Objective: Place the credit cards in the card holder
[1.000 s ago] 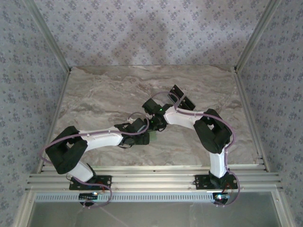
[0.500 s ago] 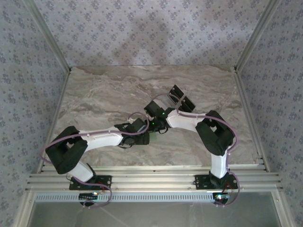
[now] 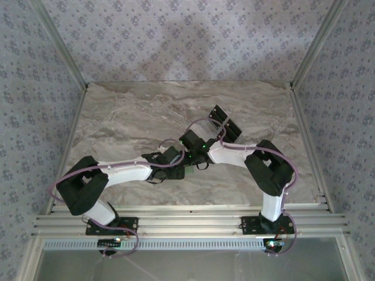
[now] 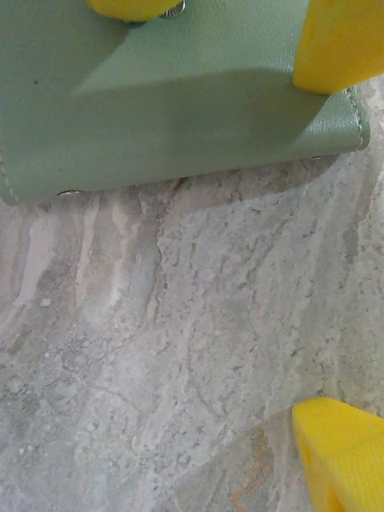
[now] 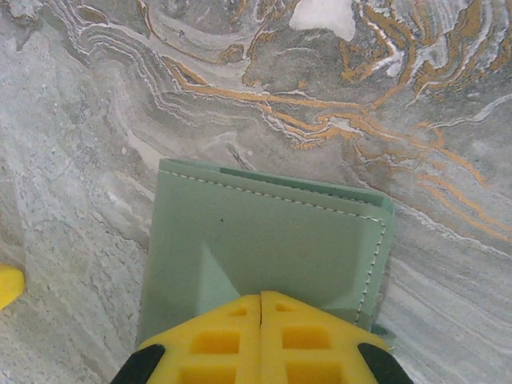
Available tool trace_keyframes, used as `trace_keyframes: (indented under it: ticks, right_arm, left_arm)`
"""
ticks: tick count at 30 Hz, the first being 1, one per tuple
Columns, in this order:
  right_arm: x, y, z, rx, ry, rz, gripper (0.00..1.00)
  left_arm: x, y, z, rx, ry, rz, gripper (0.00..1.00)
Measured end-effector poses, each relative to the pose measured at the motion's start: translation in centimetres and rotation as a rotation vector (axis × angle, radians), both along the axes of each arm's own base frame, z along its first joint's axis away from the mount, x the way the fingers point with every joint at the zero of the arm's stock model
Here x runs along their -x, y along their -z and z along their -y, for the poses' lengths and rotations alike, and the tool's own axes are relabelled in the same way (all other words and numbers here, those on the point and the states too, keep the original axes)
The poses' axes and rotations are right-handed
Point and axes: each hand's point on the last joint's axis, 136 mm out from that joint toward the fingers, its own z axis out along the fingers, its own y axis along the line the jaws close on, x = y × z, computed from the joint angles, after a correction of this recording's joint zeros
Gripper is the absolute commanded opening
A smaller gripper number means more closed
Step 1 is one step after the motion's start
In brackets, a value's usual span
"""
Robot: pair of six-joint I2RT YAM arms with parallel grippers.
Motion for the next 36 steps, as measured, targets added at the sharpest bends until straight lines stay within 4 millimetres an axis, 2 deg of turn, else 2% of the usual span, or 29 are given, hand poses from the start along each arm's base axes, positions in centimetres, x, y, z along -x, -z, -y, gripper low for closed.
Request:
trace_keyframes:
  ticks: [10, 14, 17, 21, 23, 31, 36]
  right_arm:
    - [0.1, 0.2, 0.0, 0.018, 0.000, 0.012, 0.00]
    - [0.5, 0.2, -0.2, 0.019, -0.010, 0.012, 0.00]
    - [0.6, 0.3, -0.4, 0.024, -0.015, 0.020, 0.00]
    - [0.6, 0.3, -0.4, 0.030, -0.024, 0.033, 0.00]
    - [0.5, 0.4, -0.4, 0.035, -0.029, 0.040, 0.00]
    - [0.6, 0.8, -0.3, 0.050, -0.041, 0.046, 0.00]
    - [0.6, 1.0, -0.3, 0.045, -0.041, 0.052, 0.00]
  left_arm:
    - [0.1, -0.1, -0.1, -0.004, 0.007, -0.002, 0.99]
    - [0.2, -0.4, -0.7, -0.013, -0.002, -0.005, 0.99]
    - [0.3, -1.1, -1.8, -0.005, -0.022, 0.007, 1.00]
    - [0.1, -2.9, -2.0, 0.041, -0.035, 0.055, 0.99]
    - [0.1, -3.1, -2.0, 0.055, -0.036, 0.066, 0.99]
    - [0.7, -1.9, -1.7, 0.087, -0.027, 0.075, 0.98]
    - [1.7, -0.9, -1.4, 0.091, 0.006, 0.074, 0.98]
